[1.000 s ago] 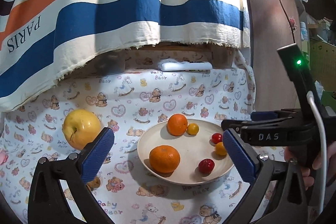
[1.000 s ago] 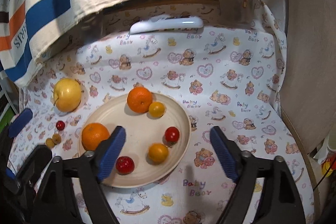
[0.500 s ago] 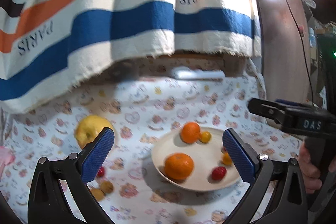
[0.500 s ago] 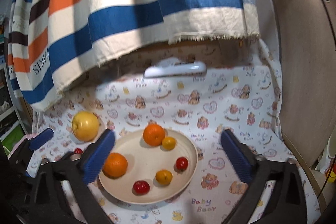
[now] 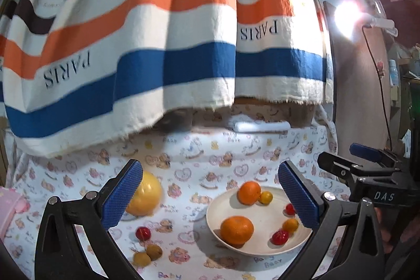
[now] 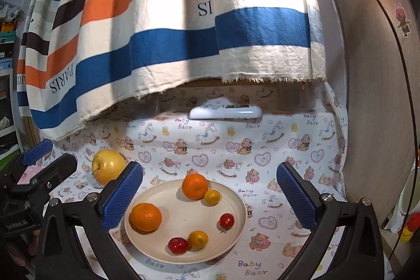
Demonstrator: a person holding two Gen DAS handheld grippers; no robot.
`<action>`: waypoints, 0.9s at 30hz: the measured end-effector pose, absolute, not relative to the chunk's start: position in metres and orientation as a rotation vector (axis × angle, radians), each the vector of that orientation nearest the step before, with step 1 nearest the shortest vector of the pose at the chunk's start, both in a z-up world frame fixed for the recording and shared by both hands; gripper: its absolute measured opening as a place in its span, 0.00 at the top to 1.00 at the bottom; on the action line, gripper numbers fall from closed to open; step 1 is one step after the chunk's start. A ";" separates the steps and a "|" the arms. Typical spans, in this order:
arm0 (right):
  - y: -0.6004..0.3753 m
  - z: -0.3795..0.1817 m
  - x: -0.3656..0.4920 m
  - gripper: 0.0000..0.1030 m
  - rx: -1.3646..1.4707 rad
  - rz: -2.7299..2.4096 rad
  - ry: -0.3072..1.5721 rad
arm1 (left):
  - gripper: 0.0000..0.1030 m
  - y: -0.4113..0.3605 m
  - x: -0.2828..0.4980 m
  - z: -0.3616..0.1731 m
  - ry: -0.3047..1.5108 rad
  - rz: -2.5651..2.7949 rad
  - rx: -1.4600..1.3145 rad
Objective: Organize fruits
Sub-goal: 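Withdraw both open grippers up from the plate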
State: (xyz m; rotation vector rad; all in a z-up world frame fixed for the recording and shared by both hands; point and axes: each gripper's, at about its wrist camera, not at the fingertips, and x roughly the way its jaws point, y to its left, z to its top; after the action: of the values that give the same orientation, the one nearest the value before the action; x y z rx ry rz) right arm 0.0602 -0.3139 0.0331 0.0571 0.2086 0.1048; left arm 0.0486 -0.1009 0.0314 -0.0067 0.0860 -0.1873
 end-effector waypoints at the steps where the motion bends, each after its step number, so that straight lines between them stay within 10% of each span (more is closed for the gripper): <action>1: -0.314 0.035 0.058 0.00 0.057 0.100 0.194 | 0.00 -0.100 0.045 0.033 0.068 -0.187 -0.005; 27: -0.309 0.043 0.042 0.00 0.098 0.227 0.159 | 0.01 -0.038 0.041 0.040 0.237 -0.054 0.083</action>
State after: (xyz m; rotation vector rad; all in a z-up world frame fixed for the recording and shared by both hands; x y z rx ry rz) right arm 0.0421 -0.3091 0.0431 0.0980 0.1585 0.2274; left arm 0.0410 -0.0376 0.0402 0.0828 0.2372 -0.0543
